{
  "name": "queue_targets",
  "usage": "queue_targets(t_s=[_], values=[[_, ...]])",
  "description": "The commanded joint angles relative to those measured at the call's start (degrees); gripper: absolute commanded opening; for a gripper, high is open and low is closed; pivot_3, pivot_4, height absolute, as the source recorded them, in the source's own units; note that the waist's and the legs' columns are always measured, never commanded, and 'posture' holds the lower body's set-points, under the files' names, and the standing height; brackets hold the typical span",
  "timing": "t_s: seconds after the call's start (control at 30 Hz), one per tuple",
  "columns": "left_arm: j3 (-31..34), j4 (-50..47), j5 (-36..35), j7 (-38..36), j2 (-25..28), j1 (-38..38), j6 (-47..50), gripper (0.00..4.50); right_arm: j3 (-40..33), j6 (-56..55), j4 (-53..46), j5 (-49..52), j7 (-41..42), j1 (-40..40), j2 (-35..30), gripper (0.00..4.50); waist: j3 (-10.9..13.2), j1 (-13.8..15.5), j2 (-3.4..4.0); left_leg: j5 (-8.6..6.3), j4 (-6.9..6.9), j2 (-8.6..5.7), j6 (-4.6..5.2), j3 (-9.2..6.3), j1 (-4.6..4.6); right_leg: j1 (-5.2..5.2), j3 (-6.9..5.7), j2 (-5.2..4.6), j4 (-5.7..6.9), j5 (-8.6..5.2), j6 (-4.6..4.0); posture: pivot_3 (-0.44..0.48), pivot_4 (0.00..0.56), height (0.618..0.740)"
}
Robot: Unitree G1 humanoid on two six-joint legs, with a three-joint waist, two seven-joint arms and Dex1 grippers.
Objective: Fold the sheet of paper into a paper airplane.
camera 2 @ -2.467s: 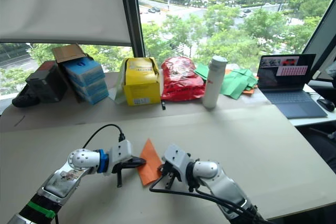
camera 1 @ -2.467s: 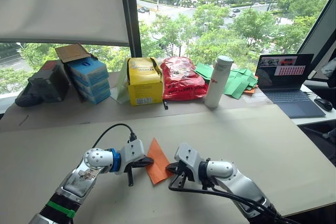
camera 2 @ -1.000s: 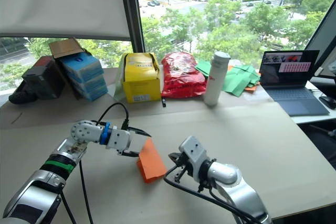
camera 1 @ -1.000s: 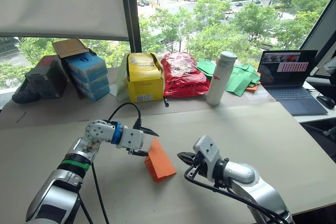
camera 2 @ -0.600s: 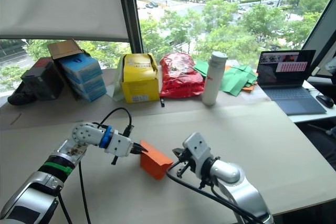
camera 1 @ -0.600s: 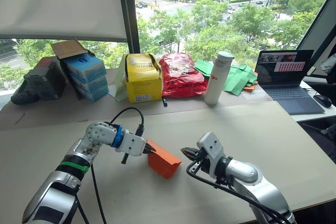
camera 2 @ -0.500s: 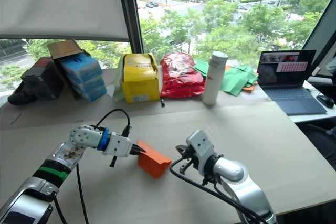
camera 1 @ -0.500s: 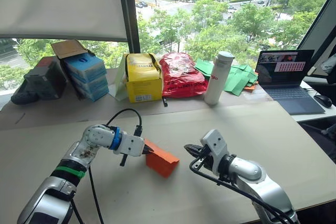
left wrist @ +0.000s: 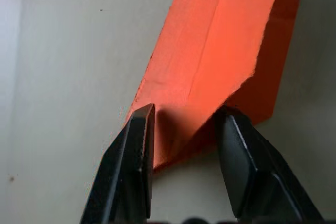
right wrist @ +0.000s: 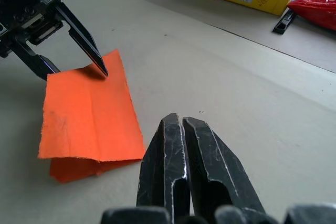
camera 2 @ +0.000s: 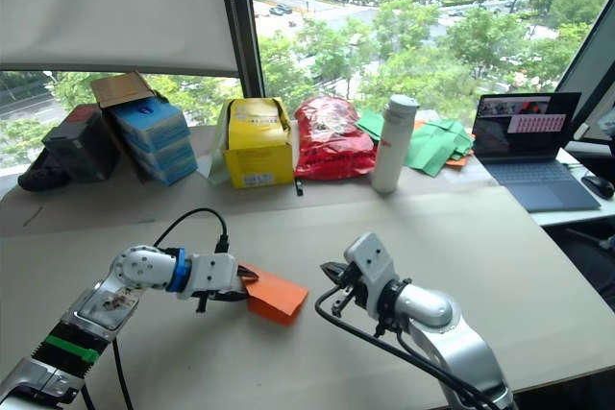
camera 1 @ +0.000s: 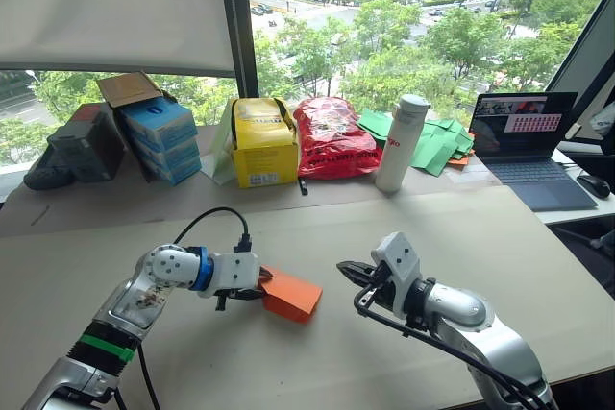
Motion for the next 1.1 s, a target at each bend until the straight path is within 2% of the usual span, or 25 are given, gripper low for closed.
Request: queue_targets(t_s=[0.03,0.17,0.3,0.33,0.43,0.67,0.77,1.1], values=[[4.77,-3.61,-6.07,-1.68,2.36,2.50,3.80,2.90,-0.12,-3.38,-1.72,0.79,3.06,-0.35,-2.39,1.53,0.00,-0.21,0.00,0.00,0.00,0.00,0.00,0.00,0.00,0.00,0.00,-0.01,0.00,0.00,0.00,0.000,0.150,0.740],[10.83,-9.09,-12.00,-3.18,7.20,11.59,9.46,2.90,5.26,-9.07,-5.13,-2.47,8.43,1.26,-8.17,2.95,0.00,-0.63,0.01,-0.03,-0.10,0.04,0.04,0.12,0.00,-0.12,0.12,-0.03,-0.02,0.00,0.00,0.000,0.150,0.740],[16.19,-12.83,-17.16,-0.29,7.18,16.45,15.52,2.90,9.90,-14.14,-3.45,-6.81,6.99,-0.07,-7.08,4.37,0.02,-0.17,-0.02,-0.05,-0.13,0.07,0.07,0.13,0.02,-0.12,0.12,-0.04,-0.03,-0.01,0.00,0.000,0.150,0.740],[17.69,-13.34,-18.90,0.73,6.78,16.96,17.95,2.90,11.02,-15.01,-2.85,-7.37,6.65,-0.36,-6.11,4.49,0.03,-0.06,-0.04,-0.10,-0.11,0.07,0.17,0.13,0.03,-0.09,0.12,-0.05,-0.02,0.00,0.00,0.000,0.150,0.740],[20.51,-14.73,-22.04,2.16,6.82,18.69,22.31,2.90,13.47,-17.18,-0.34,-9.77,5.13,-1.02,-3.39,4.49,0.03,0.28,-0.05,-0.13,-0.03,0.07,0.25,0.06,0.17,0.10,0.06,-0.04,-0.02,0.03,0.00,0.000,0.150,0.740],[22.50,-20.81,-25.53,5.45,6.94,19.32,28.99,2.90,16.15,-19.62,5.59,-14.26,1.71,-1.66,1.72,4.49,0.03,0.21,-0.05,0.05,-0.07,0.04,-0.09,0.06,0.33,0.27,0.06,-0.02,-0.05,0.03,-0.01,0.000,0.150,0.740],[23.21,-22.71,-26.73,5.82,7.74,20.34,31.49,2.90,16.12,-20.00,6.74,-15.11,1.55,-1.65,2.41,3.71,0.03,0.09,-0.04,0.05,-0.08,0.04,-0.09,0.06,0.32,0.25,0.08,-0.03,-0.05,0.03,-0.01,0.000,0.150,0.740],[23.67,-21.71,-26.86,6.86,6.84,20.97,30.98,2.90,16.19,-26.23,12.95,-15.20,4.69,-4.62,3.15,0.18,0.03,-0.13,-0.04,0.10,-0.18,0.04,-0.17,0.06,0.33,0.19,0.10,-0.01,-0.05,0.03,-0.04,0.000,0.150,0.740]])
